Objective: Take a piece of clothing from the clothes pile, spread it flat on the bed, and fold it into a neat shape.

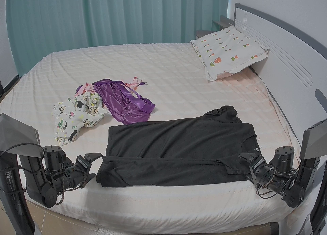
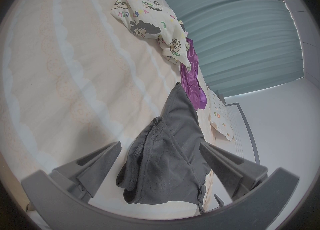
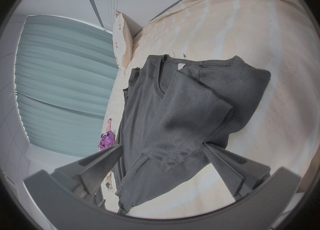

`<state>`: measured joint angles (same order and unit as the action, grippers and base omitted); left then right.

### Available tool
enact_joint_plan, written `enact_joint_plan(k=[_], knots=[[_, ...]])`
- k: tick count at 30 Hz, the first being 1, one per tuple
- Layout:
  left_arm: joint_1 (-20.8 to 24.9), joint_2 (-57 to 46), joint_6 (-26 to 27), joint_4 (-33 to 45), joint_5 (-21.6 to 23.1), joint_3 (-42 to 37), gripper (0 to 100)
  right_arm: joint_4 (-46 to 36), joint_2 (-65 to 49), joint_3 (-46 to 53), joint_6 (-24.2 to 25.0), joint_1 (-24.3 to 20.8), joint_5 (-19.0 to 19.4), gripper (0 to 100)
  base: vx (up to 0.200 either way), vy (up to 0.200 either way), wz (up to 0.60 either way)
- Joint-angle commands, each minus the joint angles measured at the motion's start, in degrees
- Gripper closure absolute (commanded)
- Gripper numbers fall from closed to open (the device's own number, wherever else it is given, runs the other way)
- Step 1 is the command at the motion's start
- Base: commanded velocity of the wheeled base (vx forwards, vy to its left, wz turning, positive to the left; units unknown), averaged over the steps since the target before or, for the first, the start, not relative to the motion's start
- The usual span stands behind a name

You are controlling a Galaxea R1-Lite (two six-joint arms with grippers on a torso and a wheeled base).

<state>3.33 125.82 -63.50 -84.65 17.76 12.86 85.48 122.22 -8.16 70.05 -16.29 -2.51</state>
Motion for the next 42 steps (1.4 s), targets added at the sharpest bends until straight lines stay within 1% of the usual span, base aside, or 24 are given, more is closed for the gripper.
enact_joint_plan(k=[1,11,12,18,28,30,32,35,42], knots=[[0.01,0.04,-0.04,0.01,-0.01,0.06,0,0.04,1.26,-0.28,0.09,0.20,-0.13,0,0.000,0.000,0.00],[0.01,0.13,-0.04,-0.08,-0.01,0.06,0,2.41,2.32,-0.19,0.09,0.73,-0.39,0,0.000,0.000,0.00],[0.01,0.04,-0.04,-0.08,-0.01,0.15,0,2.59,2.32,-0.02,0.09,0.55,-0.83,100,0.000,0.000,0.00],[0.01,0.13,-0.04,-0.08,-0.01,0.15,0,2.50,1.79,2.09,-0.17,-1.20,-4.70,100,0.000,0.000,0.00],[0.01,0.22,-0.04,-0.08,-0.01,0.06,0,2.32,-2.16,5.17,-0.88,-1.47,-4.78,100,0.000,0.000,0.00],[-0.08,0.22,-0.04,-0.08,-0.01,0.06,0,2.32,-3.04,6.05,-1.84,-1.47,-4.87,100,0.000,0.000,0.00],[0.01,0.22,-0.04,-0.08,-0.01,0.15,0,1.79,-4.80,7.54,-4.04,-1.47,-4.61,100,0.000,0.000,0.00],[0.01,0.39,-0.04,-0.08,-0.01,0.23,0,1.71,-4.36,8.07,-5.36,-2.26,-4.17,100,0.000,0.000,0.00],[-0.08,0.39,-0.04,-0.08,-0.01,0.23,0,2.41,-0.76,8.16,-5.54,-2.70,-4.17,100,0.000,0.000,0.00]])
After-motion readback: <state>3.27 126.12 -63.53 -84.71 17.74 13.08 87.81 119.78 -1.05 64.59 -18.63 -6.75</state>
